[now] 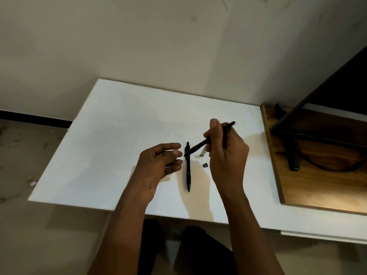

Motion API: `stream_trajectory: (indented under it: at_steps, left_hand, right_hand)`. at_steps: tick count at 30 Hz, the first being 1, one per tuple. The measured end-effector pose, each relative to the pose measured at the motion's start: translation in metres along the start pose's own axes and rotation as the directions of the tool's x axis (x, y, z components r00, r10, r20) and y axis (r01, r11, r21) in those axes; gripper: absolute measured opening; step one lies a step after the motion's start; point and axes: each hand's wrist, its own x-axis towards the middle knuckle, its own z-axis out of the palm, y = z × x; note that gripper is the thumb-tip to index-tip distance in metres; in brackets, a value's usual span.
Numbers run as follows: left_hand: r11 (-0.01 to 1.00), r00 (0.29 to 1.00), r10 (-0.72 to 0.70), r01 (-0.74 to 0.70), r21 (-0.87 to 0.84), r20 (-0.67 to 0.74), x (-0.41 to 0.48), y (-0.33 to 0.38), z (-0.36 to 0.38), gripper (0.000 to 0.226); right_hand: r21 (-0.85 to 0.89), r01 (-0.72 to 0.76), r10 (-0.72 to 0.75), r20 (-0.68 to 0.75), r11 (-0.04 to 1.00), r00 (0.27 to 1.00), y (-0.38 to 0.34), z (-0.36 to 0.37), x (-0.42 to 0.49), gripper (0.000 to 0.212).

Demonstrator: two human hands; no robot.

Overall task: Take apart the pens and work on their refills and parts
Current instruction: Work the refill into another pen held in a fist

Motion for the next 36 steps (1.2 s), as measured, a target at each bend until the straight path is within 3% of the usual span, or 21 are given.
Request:
stream_trajectory:
  at_steps: [3,6,8,10,12,16,21,36]
  left_hand:
    - [1.0,1.0,-0.006,0.007,-0.01,0.022,-0.001,0.0,0.0,0.016]
    - [1.0,0.997,-0.007,0.008,-0.011,0.079,-0.002,0.0,0.001,0.016]
    - [1.0,0.992,-0.011,0.01,0.015,0.128,-0.003,0.0,0.002,0.015]
    - [0.999,0.985,-0.019,0.013,0.035,0.17,-0.004,0.0,0.003,0.013]
    - [0.999,0.976,-0.037,0.029,0.038,0.213,-0.004,0.001,0.004,0.016]
    - [0.997,0.946,-0.063,0.046,0.062,0.317,-0.006,0.001,0.004,0.029]
    - [0.993,0.902,-0.103,0.067,0.1,0.419,-0.01,0.001,0.007,0.03]
    - [0.989,0.876,-0.122,0.066,0.136,0.467,-0.013,0.001,0.01,0.031]
  right_hand:
    - [0.16,-0.132,0.137,-0.022,0.978,0.99,0.003,-0.003,0.003,0.043]
    - [0.386,-0.325,0.347,0.013,0.863,0.938,0.005,-0.005,0.008,0.044]
    - [0.572,-0.406,0.437,0.091,0.713,0.895,0.005,-0.005,0.012,0.043]
    - [0.749,-0.447,0.463,0.211,0.49,0.861,0.004,-0.008,0.014,0.042]
    - [0.822,-0.473,0.464,0.301,0.316,0.833,0.004,-0.01,0.015,0.044]
    - [0.862,-0.485,0.42,0.389,0.149,0.82,0.007,-0.016,0.017,0.053]
    - [0.855,-0.516,0.359,0.467,0.049,0.808,0.01,-0.026,0.014,0.064]
    - [0.881,-0.472,0.378,0.449,-0.037,0.809,0.005,-0.029,0.014,0.061]
